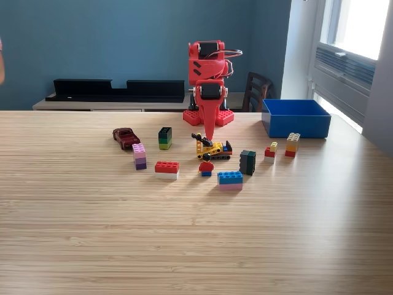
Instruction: Grasp a lego block and put it in the bin.
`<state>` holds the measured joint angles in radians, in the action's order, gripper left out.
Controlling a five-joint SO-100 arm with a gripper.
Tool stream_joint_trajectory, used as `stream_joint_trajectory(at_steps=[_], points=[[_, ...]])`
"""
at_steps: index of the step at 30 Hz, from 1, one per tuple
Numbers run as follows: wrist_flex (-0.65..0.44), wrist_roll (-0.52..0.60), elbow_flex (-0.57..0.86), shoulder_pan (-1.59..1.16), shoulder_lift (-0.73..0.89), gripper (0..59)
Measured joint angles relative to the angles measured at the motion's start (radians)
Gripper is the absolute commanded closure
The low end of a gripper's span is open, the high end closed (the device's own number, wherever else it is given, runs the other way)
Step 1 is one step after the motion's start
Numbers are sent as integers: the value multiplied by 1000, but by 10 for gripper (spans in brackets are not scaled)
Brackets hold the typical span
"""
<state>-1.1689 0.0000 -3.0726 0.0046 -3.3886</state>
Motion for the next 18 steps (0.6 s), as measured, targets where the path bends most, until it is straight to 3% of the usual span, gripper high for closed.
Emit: stream_joint_trajectory(at_steps=[18], points=[[0,-9,0,0,0,586]])
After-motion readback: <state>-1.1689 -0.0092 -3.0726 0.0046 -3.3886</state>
